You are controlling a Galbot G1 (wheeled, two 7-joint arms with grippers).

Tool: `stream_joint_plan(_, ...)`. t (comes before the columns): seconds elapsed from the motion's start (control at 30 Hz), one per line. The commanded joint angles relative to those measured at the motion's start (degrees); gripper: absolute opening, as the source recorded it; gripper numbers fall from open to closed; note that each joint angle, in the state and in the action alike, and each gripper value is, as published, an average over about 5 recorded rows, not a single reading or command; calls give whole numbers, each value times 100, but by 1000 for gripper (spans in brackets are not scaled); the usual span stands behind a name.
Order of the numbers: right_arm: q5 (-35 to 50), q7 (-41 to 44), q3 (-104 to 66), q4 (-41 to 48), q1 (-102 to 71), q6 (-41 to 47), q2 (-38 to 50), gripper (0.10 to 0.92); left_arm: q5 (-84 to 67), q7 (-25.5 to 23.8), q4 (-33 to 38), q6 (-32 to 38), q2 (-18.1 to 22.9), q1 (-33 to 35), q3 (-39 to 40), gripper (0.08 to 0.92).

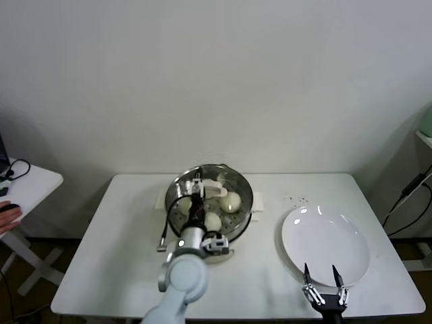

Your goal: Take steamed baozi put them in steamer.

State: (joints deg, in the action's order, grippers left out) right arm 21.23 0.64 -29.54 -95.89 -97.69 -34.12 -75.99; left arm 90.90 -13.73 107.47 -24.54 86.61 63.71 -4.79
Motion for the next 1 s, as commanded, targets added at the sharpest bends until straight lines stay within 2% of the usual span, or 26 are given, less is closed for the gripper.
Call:
stream_joint_plan(0.03, -3, -1, 6, 20, 7, 2, -4, 823, -325, -22, 344, 7, -199, 69, -41, 816)
stream_joint_plan(0.33, -15, 9, 26, 43, 12, 16, -17, 823, -503, -133, 618, 13, -329, 124, -61, 823)
stream_joint_plan(0.7, -44, 22, 25, 66, 30, 43, -16, 823, -966, -148, 1033, 48, -635, 496, -307, 823)
stream_joint_plan(0.9, -215, -61, 48, 43, 15, 86, -50, 823, -1903, 153, 1377, 58, -699, 886, -857, 823)
stream_joint_plan(1.0, -346, -135, 59, 28, 2, 107, -69, 823, -2935, 458, 1480, 98, -707, 1063, -1312, 823)
